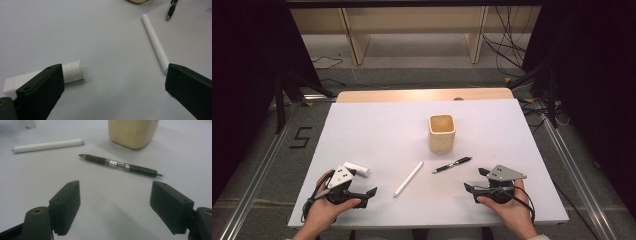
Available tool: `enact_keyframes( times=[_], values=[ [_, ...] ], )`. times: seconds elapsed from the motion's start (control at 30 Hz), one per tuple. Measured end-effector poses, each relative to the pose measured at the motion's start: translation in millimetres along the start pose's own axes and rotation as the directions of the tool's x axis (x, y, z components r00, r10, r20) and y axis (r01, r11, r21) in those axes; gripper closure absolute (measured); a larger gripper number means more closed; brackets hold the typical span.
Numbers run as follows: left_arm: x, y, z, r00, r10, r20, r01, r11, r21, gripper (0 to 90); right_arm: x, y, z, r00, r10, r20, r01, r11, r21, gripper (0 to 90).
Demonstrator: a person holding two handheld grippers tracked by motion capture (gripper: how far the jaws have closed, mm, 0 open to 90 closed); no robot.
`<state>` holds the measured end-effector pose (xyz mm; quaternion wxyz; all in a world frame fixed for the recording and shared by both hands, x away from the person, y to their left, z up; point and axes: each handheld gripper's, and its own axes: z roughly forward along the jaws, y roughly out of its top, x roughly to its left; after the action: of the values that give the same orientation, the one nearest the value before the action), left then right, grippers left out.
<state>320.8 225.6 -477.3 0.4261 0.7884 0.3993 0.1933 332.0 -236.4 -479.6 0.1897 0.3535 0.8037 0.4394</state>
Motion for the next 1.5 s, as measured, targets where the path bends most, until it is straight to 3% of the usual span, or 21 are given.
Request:
enact_keyframes(
  times=[0.6,1.5],
  values=[
    [0.6,-0.1,1.6,1.0,-0.004,0.002,0.004,1.0,0.004,3.2,-3.4,-2.4,0.5,0.9999,-0.001,0.011,0.001,1.0,0.016,25.0],
    [1.9,1.5,3.8,1.0,-0.009,-0.004,0.009,1.0,0.004,4.7,-4.6,-3.9,-3.5,0.9994,0.006,0.034,-0.006,1.0,-0.003,24.6]
  ],
)
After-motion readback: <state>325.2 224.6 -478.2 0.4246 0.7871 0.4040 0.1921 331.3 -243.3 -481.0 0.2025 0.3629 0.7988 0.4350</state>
